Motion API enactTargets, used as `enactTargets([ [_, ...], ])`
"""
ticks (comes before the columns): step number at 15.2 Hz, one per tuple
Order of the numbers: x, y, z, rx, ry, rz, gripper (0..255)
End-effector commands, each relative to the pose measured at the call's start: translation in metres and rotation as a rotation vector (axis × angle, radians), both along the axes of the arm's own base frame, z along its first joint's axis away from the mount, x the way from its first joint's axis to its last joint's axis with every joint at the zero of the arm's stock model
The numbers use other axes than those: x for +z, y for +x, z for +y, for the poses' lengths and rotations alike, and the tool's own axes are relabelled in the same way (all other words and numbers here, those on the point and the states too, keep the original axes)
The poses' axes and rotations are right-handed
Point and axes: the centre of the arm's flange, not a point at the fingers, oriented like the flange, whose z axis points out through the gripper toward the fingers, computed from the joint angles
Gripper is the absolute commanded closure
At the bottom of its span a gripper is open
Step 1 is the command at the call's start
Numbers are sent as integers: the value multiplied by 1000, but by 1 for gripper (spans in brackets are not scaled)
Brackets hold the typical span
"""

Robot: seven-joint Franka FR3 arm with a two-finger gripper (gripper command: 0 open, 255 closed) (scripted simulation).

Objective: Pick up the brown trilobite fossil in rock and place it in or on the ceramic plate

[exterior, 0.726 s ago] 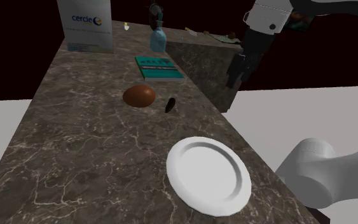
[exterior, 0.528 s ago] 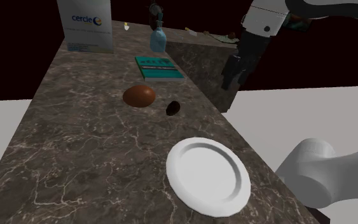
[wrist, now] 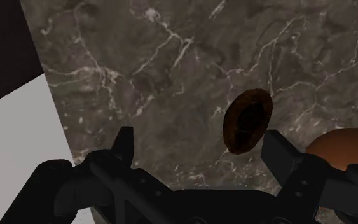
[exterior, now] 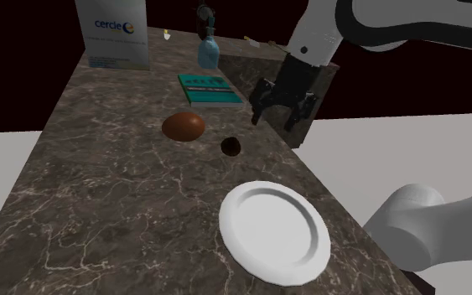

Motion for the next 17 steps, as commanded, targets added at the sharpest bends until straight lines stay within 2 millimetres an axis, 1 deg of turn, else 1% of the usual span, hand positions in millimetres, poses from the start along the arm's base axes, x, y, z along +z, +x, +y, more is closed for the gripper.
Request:
enactTargets([
  [1, -7, 14, 17, -132, 47, -8, 0],
  [6, -24, 53, 45, -427, 152, -29, 0],
  [13, -59, 61, 53, -427, 152, -29, 0],
  [14, -62, 61, 53, -427, 152, -29, 0],
  [17, -62, 61, 53, -427, 152, -29, 0],
])
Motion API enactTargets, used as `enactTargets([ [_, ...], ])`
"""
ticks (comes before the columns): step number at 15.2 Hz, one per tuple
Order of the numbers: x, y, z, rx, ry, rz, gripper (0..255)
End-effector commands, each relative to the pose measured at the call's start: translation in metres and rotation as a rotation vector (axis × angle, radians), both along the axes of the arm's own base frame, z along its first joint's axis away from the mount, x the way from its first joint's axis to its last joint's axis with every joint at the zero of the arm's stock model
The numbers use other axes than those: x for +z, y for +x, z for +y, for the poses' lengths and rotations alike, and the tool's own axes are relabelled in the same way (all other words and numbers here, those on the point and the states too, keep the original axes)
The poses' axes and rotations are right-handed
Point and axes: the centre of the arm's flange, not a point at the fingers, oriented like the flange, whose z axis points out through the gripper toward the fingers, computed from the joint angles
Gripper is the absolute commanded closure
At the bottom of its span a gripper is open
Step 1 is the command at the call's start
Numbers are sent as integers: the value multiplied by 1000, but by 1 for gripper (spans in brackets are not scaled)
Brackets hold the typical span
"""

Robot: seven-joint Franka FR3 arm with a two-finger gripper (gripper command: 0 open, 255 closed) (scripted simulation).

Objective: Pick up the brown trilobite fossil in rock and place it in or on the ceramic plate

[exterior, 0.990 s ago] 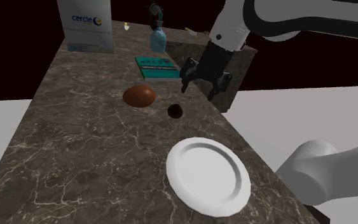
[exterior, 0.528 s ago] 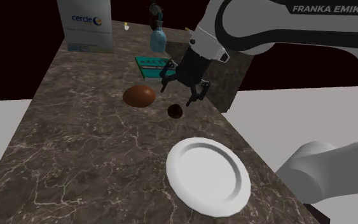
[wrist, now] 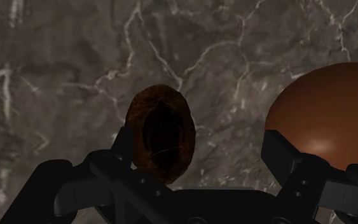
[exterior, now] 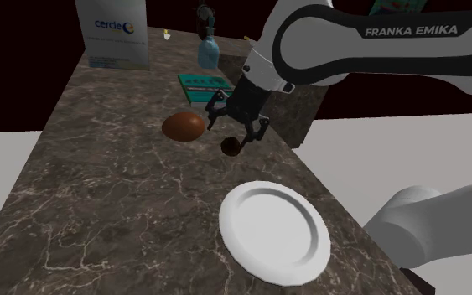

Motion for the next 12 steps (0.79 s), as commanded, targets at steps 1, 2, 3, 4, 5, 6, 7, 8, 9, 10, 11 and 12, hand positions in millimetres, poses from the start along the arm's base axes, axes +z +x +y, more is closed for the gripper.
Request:
enactTargets([
  [1, -1, 0, 0, 0, 0, 0, 0],
  [2, -1, 0, 0, 0, 0, 0, 0],
  [3, -1, 0, 0, 0, 0, 0, 0],
  [4, -1, 0, 0, 0, 0, 0, 0],
  [5, -1, 0, 0, 0, 0, 0, 0],
  [6, -1, 0, 0, 0, 0, 0, 255],
  [7, -1, 0, 0, 0, 0, 0, 255],
  [8, -1, 0, 0, 0, 0, 0, 255],
  [9, -1, 0, 0, 0, 0, 0, 255],
  [10, -1, 0, 0, 0, 0, 0, 255],
  [11, -1, 0, 0, 0, 0, 0, 255],
  [12, -1, 0, 0, 0, 0, 0, 255],
])
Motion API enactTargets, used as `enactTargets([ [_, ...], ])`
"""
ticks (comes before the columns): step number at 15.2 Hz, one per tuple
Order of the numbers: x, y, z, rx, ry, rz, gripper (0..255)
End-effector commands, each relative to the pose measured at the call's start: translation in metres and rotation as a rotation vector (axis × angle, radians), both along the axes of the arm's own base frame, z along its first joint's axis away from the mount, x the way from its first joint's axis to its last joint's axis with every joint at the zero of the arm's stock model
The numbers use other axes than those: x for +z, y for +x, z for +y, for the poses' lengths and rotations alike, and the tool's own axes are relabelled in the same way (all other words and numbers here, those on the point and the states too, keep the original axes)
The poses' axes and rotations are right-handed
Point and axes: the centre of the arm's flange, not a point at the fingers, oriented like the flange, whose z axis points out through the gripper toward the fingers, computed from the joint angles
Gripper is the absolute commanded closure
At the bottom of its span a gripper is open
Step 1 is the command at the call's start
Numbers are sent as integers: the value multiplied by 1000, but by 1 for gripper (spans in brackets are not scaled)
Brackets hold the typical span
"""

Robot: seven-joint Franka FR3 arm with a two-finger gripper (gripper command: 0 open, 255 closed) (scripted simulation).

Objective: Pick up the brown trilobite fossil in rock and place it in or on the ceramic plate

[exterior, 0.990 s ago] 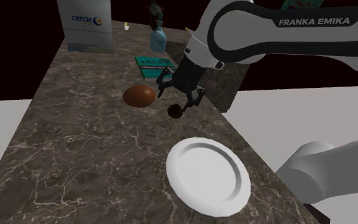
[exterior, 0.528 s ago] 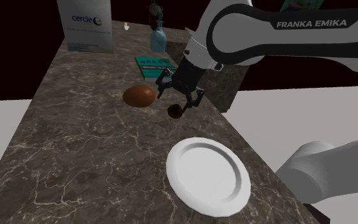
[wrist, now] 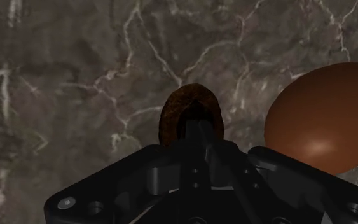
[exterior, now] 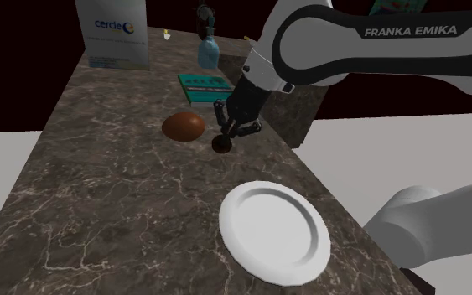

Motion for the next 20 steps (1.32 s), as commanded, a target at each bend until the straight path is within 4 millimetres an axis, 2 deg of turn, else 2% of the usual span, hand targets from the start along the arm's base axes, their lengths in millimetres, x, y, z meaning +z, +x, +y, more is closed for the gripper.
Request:
enactTargets([
  [1, 0, 0, 0, 0, 0, 0, 255],
  [3, 0, 0, 0, 0, 0, 0, 255],
  [4, 0, 0, 0, 0, 0, 0, 0],
  [6, 23, 4, 57, 13, -259, 81, 0],
  [7, 23, 4, 59, 13, -264, 82, 0],
  [14, -17, 9, 57, 13, -264, 82, 0],
  [20, -17, 9, 57, 13, -264, 82, 0],
])
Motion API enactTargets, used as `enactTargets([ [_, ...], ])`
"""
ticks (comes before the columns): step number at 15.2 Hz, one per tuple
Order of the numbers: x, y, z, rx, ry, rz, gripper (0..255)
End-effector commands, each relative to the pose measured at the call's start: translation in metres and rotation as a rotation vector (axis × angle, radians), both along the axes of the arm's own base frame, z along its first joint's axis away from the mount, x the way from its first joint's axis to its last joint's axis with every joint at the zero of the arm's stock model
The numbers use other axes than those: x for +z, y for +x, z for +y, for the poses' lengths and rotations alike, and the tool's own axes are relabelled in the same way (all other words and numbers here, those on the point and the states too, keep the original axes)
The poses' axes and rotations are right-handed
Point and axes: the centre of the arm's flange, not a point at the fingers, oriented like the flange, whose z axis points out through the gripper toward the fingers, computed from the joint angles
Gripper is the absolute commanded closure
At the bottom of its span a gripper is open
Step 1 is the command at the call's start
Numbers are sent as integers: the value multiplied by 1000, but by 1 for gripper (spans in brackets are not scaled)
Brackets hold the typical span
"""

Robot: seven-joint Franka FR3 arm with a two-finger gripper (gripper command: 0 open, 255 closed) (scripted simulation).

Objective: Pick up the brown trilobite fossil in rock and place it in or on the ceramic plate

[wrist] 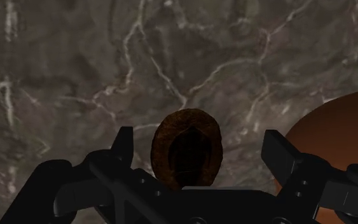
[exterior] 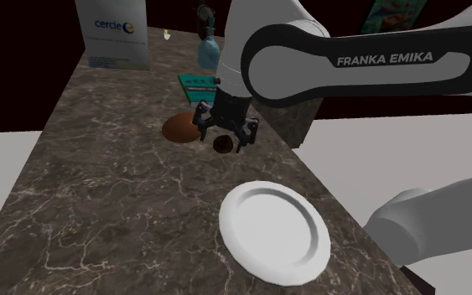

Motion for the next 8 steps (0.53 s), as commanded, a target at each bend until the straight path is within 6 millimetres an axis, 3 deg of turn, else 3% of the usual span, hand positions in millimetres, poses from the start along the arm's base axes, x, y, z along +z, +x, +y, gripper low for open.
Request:
enactTargets([
  [1, -7, 0, 1, 2, -2, 15, 0],
  [2, -7, 0, 1, 2, -2, 15, 0],
  [3, -7, -2, -1, 2, -2, 15, 255],
  [8, -4, 0, -1, 1, -2, 14, 255],
])
